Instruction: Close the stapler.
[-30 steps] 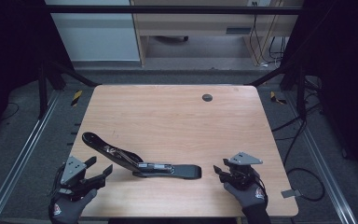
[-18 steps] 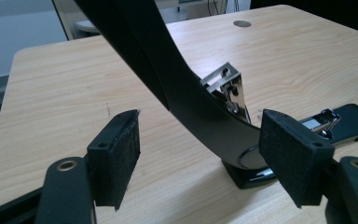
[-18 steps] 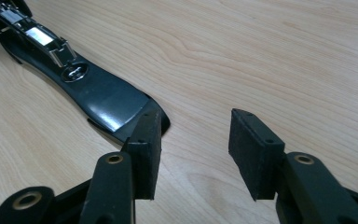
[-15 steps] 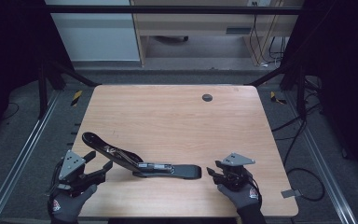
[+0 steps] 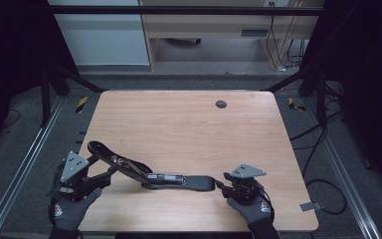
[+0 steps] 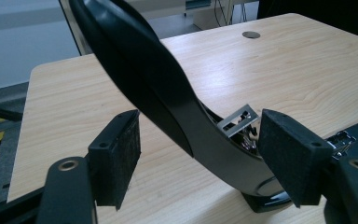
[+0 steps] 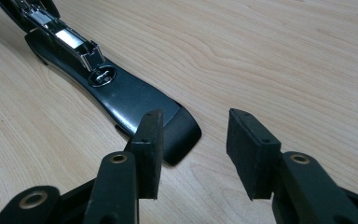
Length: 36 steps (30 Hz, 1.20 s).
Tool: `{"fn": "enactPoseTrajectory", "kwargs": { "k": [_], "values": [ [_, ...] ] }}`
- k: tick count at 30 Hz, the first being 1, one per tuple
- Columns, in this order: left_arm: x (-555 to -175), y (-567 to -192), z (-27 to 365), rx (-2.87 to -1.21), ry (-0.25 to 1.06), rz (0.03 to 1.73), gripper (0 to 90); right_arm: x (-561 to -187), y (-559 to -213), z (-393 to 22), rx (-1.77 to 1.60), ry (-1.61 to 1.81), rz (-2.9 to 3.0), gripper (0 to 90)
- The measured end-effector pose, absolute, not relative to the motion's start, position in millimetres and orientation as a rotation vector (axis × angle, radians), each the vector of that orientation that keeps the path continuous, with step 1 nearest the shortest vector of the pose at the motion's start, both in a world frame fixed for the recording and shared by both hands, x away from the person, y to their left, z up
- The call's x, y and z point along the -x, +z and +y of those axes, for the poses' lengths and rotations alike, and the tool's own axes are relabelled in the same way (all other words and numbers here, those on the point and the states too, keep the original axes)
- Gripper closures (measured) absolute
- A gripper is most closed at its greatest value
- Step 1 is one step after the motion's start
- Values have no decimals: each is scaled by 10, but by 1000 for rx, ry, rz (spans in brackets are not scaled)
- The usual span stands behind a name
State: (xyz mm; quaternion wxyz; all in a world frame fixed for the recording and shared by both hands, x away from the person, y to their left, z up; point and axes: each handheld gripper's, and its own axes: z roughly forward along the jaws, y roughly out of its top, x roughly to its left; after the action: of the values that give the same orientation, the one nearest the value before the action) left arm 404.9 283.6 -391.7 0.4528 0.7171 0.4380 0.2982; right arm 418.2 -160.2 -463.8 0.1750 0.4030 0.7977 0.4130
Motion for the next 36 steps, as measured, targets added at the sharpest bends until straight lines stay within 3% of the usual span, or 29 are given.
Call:
{"fn": "enactPoseTrajectory", "kwargs": {
  "k": [11,24,36],
  "values": [
    [-4176,-3847,2793,-1791,749,1086,335,-4188,-4632,-1499,-1134,1179,2273,688],
    [-4190,-3821,2875,-1768,736,1103,470,-4276,-4736,-1358,-1141,1112,2317,840],
    [-4179,-3818,2888,-1764,725,1118,515,-4312,-4844,-1255,-1143,1062,2358,890]
  ]
}}
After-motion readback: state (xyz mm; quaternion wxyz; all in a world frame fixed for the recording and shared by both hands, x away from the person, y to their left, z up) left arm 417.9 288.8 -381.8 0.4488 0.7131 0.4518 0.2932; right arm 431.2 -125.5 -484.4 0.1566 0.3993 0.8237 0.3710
